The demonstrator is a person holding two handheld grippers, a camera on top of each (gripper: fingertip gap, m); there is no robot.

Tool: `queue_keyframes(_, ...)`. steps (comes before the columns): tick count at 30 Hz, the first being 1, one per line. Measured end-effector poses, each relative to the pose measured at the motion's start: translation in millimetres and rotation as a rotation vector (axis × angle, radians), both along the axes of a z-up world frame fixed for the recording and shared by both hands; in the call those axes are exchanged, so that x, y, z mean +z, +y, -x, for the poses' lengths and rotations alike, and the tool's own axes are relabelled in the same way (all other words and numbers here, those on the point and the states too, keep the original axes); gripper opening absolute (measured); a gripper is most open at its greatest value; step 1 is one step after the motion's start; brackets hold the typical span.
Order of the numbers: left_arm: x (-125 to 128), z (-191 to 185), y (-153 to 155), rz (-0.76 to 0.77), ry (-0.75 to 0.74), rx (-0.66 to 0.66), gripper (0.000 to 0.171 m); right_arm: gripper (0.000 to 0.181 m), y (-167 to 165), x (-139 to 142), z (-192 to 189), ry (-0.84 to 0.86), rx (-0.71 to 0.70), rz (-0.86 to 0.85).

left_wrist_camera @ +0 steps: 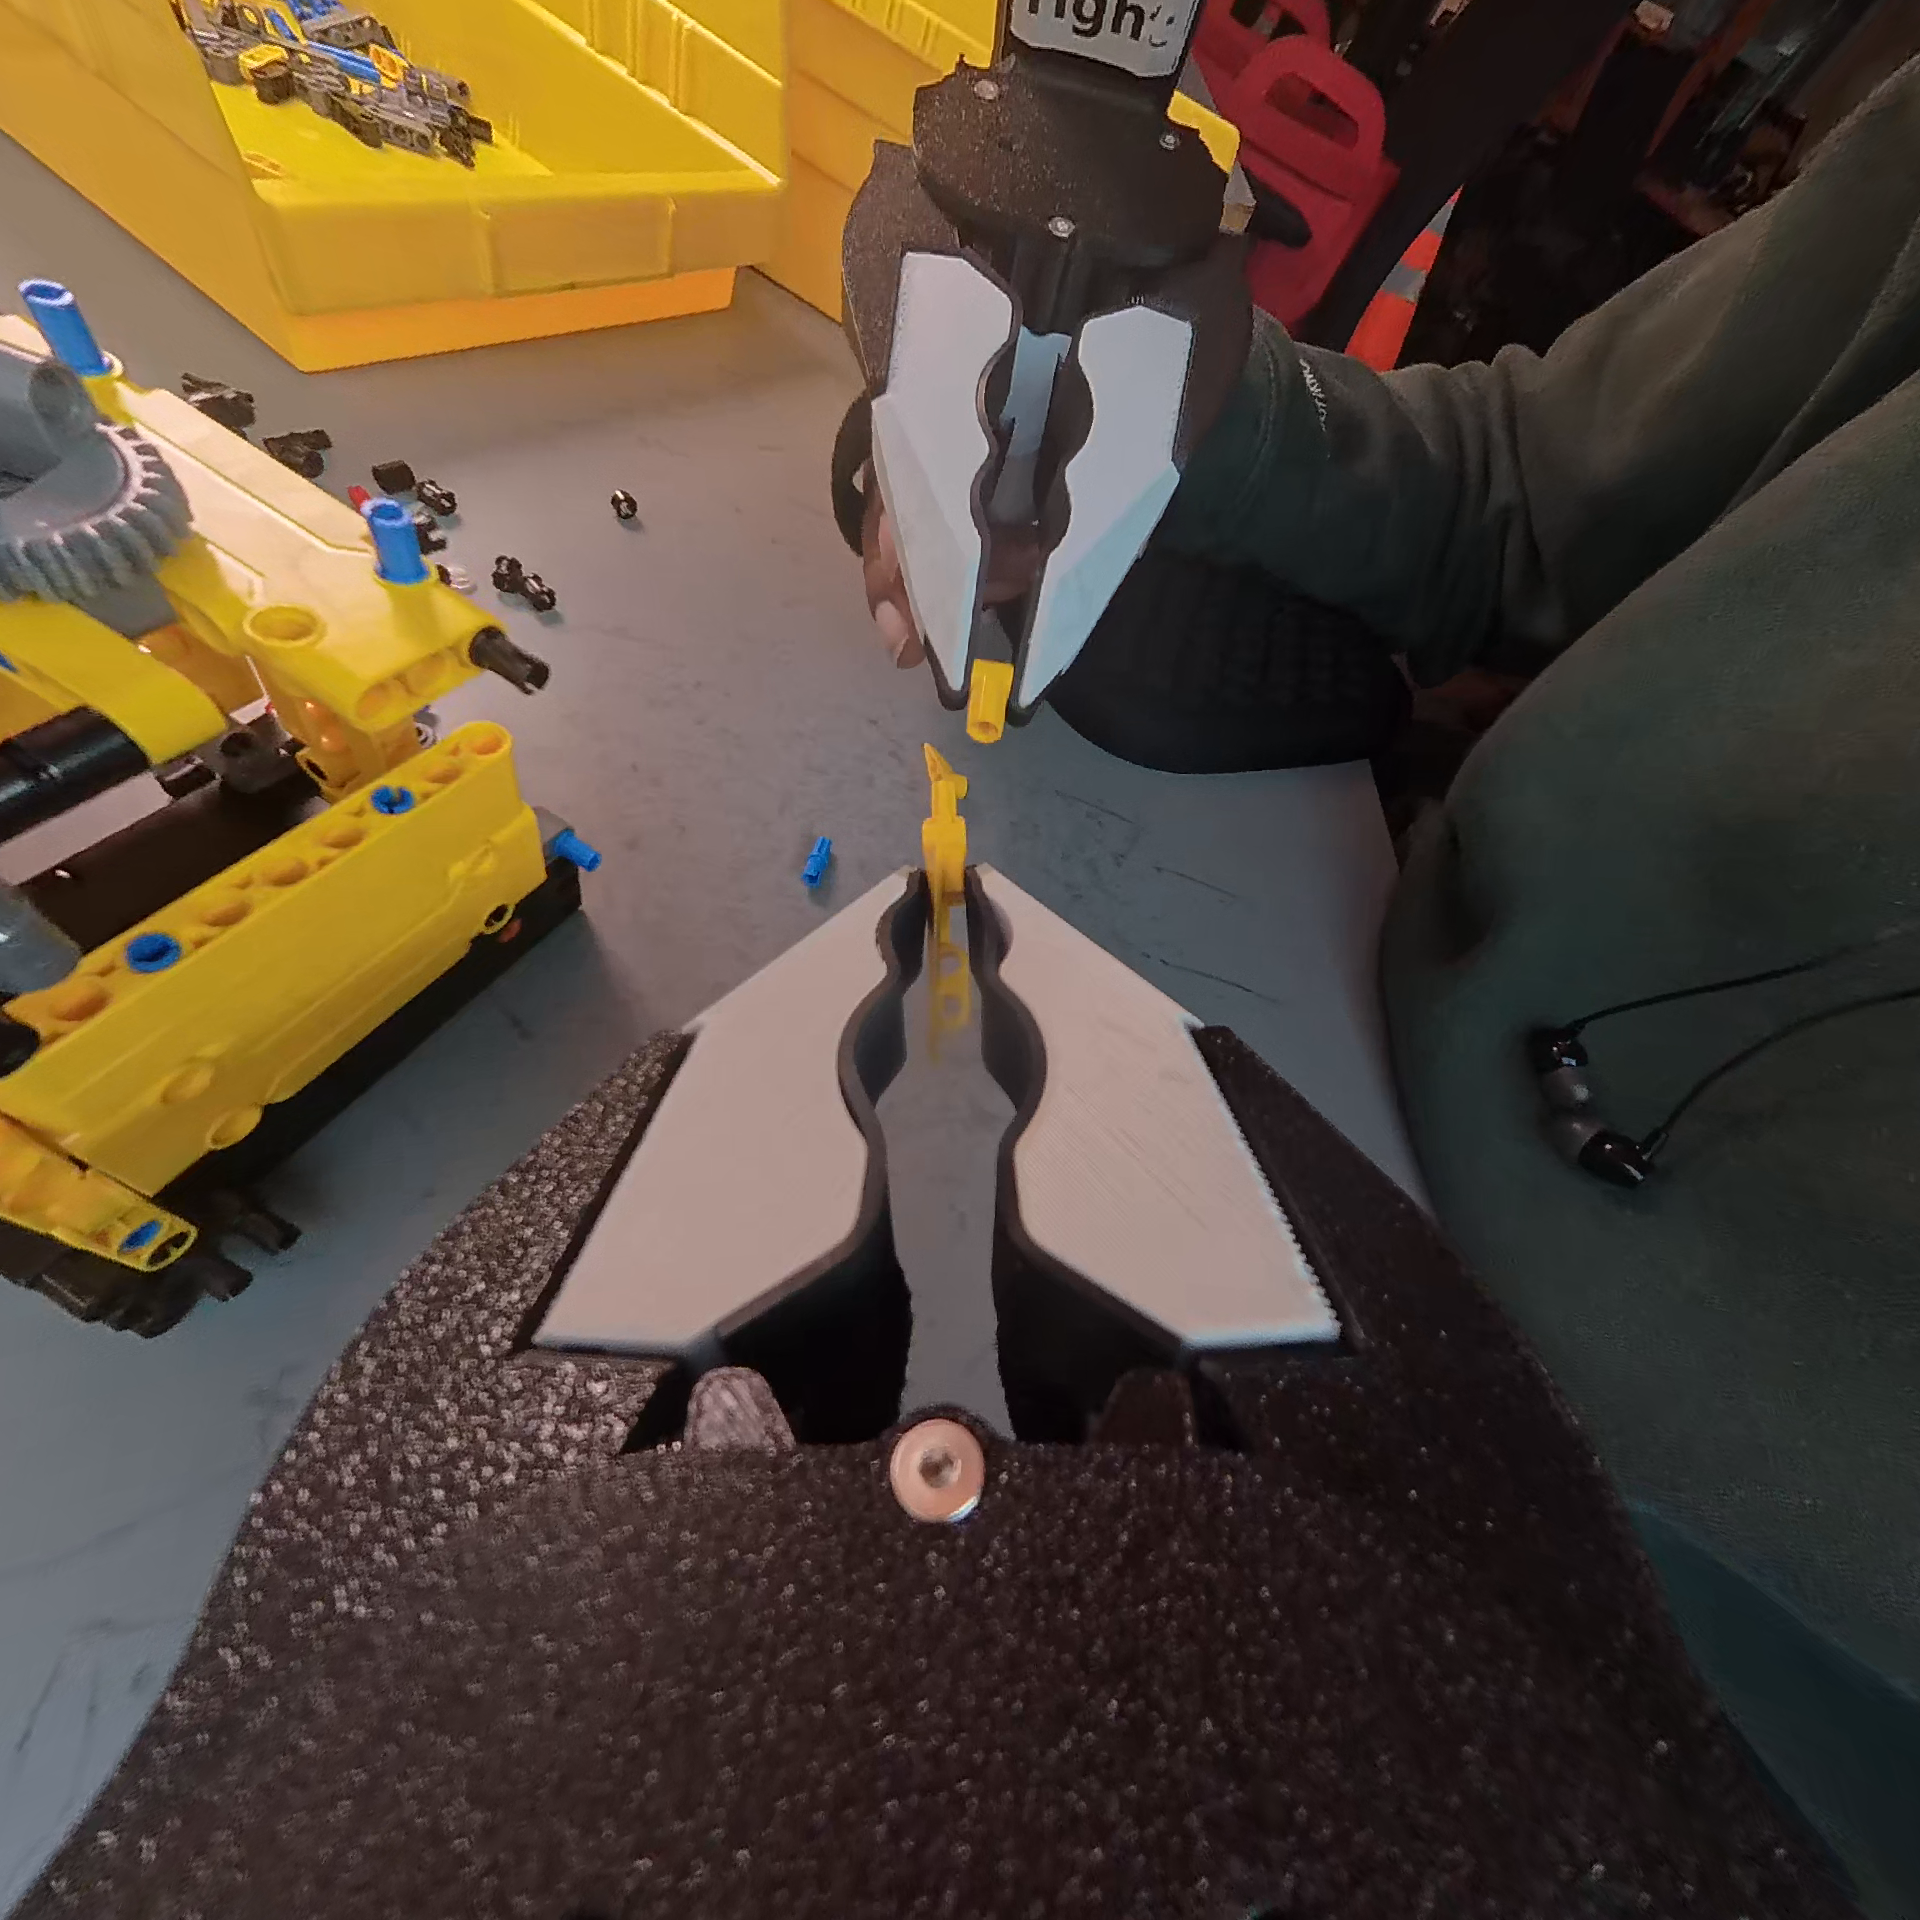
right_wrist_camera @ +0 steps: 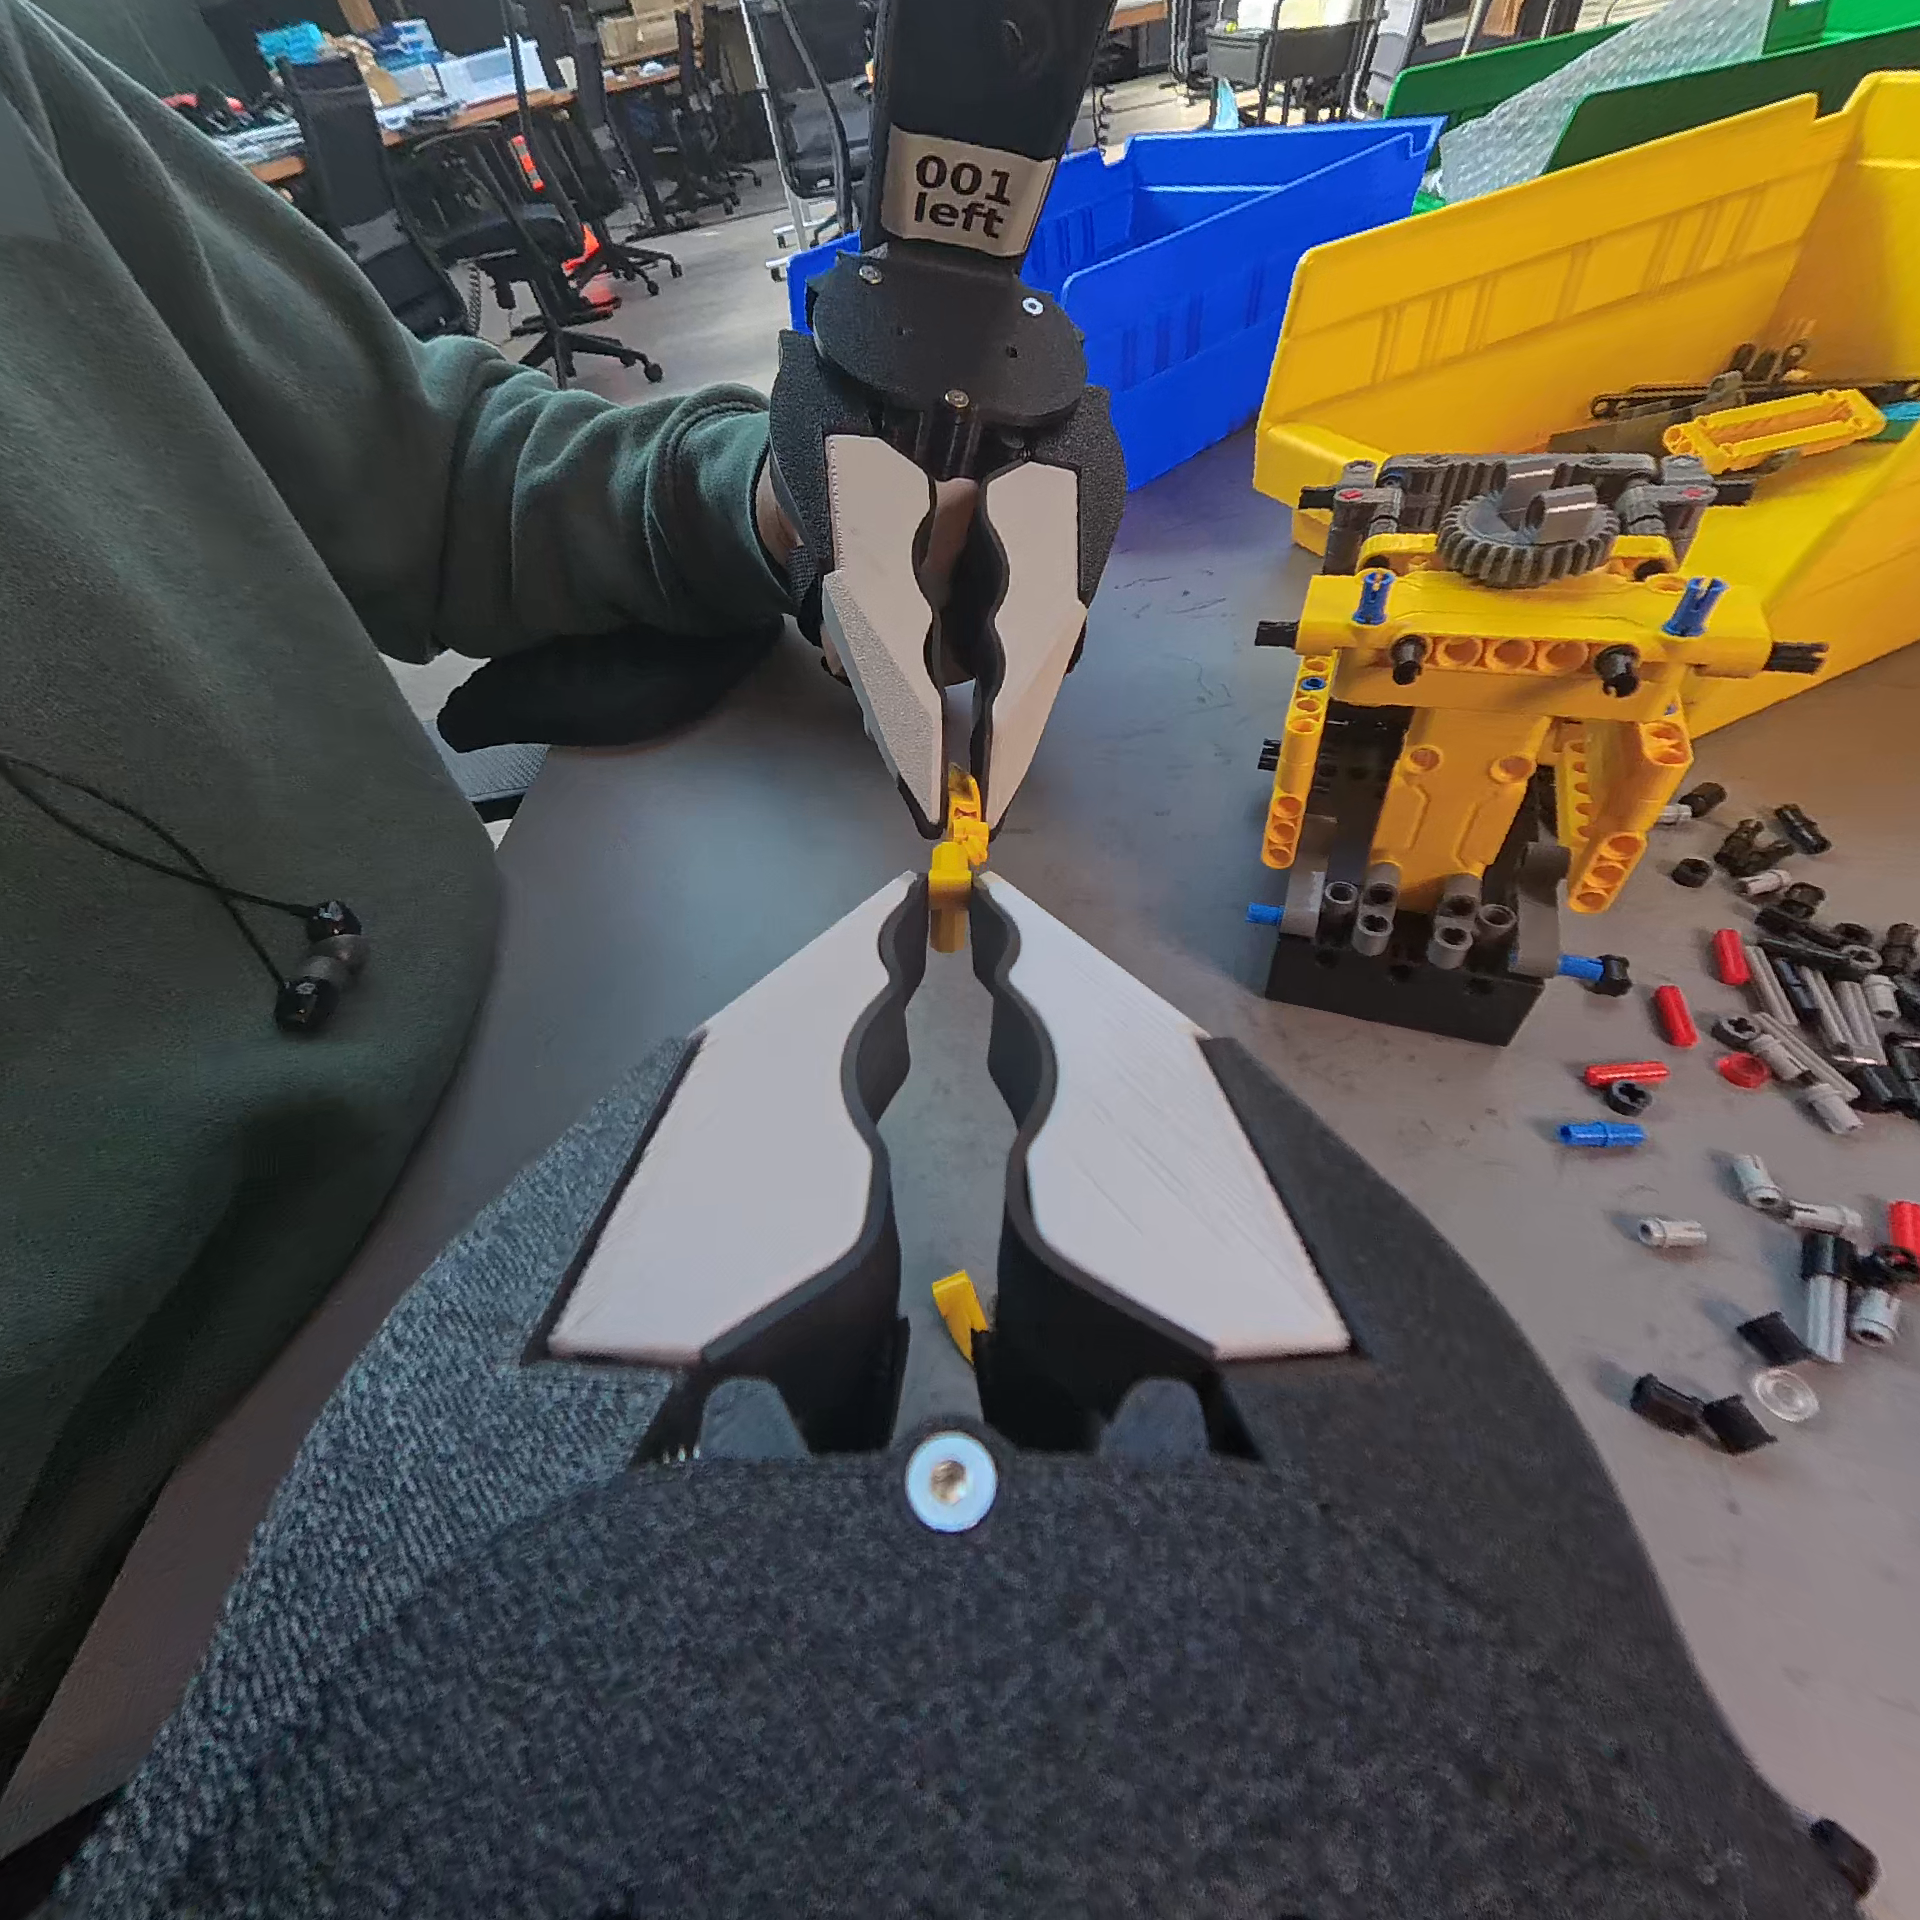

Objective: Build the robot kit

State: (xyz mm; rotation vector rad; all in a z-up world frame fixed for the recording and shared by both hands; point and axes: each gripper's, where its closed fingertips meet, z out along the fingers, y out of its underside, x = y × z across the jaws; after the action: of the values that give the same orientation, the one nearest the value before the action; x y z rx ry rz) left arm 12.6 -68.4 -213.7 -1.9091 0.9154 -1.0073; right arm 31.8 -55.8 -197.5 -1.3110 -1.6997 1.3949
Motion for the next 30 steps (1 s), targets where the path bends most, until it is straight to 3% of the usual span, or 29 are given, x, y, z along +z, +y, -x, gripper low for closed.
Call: queue_keyframes(30,-2.7,13.8,16.0,-0.097,0.056,0.106,0.006,0.007,24.6,13.0,5.7,0.092,-0.131,0.063)
